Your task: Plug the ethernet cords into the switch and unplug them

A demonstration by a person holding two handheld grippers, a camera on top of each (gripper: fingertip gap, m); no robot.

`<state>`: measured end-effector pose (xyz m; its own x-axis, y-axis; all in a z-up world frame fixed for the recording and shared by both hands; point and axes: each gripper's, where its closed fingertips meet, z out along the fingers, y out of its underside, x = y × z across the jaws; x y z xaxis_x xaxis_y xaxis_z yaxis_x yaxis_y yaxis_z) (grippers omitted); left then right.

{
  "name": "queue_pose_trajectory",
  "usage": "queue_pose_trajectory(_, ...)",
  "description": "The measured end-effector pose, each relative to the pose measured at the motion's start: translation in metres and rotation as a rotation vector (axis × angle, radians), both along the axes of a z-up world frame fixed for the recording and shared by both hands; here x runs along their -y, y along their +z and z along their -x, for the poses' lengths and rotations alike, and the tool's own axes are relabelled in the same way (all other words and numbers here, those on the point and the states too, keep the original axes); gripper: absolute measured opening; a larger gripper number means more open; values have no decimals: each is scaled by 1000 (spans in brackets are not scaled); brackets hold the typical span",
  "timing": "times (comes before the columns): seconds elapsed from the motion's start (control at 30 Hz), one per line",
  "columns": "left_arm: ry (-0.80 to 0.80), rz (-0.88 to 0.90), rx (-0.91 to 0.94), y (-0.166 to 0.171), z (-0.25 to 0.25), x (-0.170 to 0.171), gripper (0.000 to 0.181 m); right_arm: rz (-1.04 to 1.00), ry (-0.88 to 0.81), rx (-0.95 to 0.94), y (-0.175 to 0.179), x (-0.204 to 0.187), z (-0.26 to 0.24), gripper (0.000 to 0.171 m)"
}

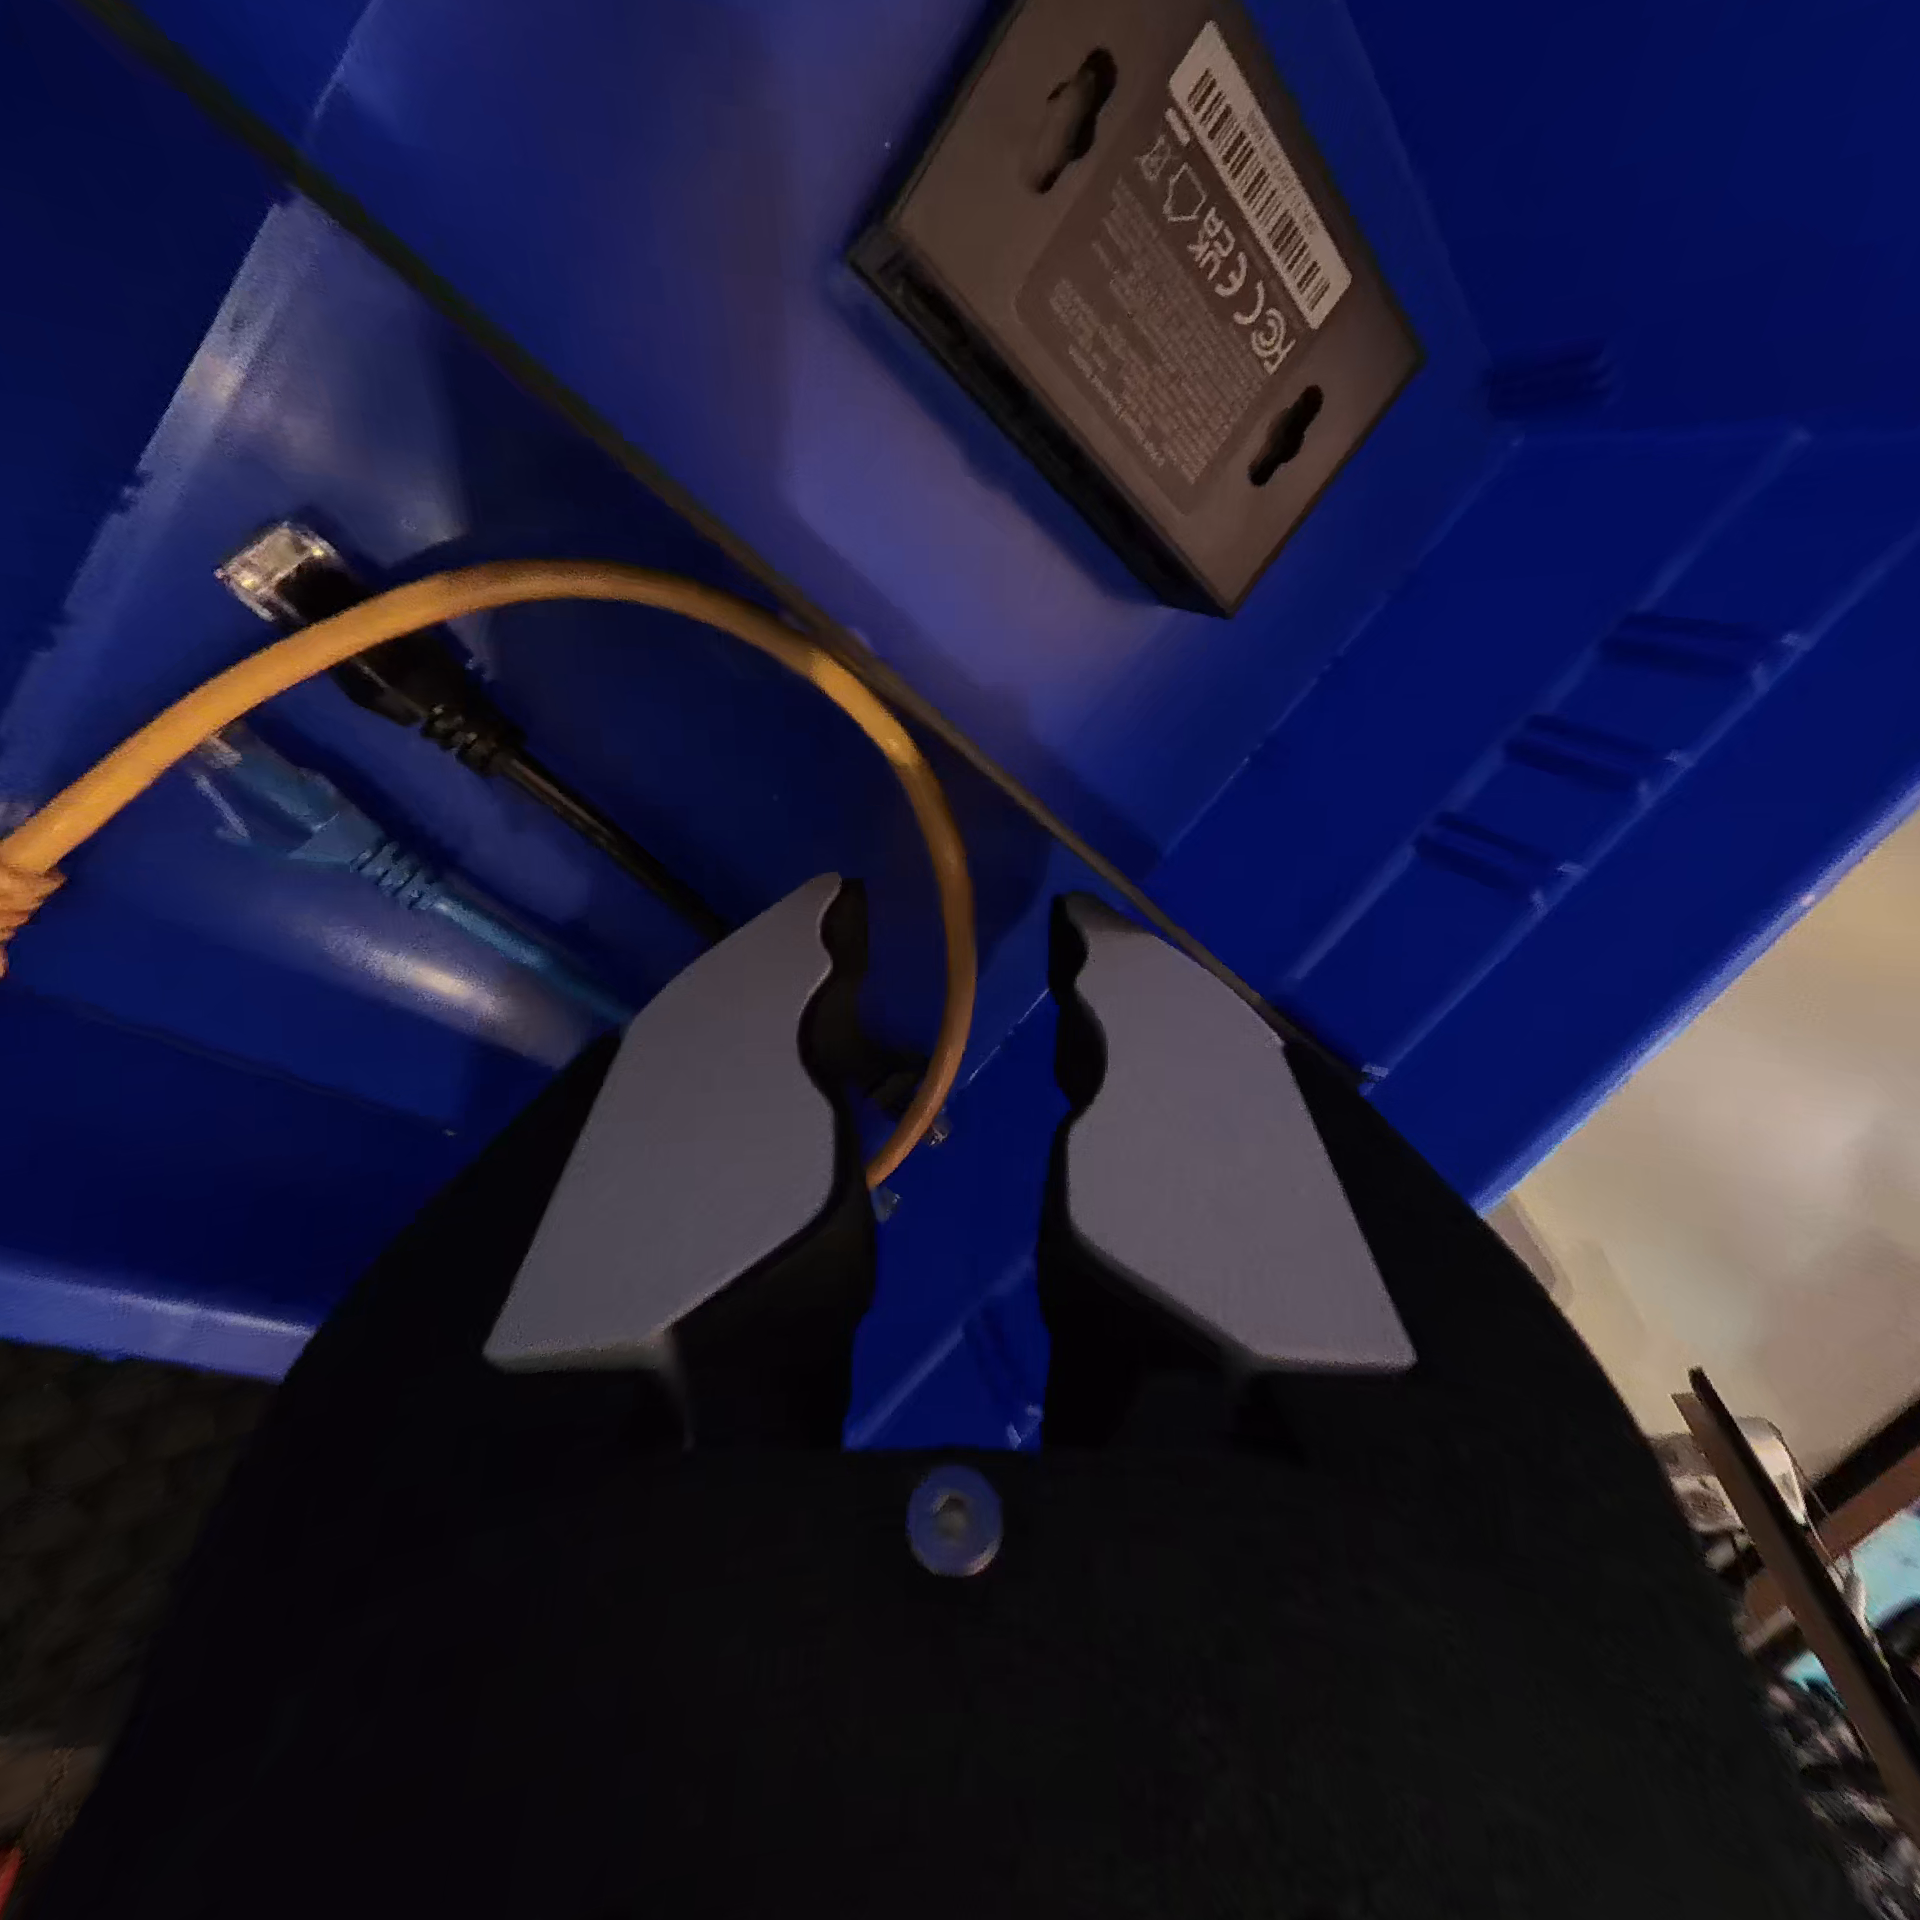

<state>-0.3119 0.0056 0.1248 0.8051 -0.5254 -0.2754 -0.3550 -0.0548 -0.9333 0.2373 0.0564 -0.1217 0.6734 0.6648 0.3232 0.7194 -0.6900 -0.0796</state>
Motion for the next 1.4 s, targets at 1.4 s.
queue_pose_trajectory(1.4, 546, 567, -10, -116, 190, 7, 65, 157, -521, -387, 7, -47, -64, 6)
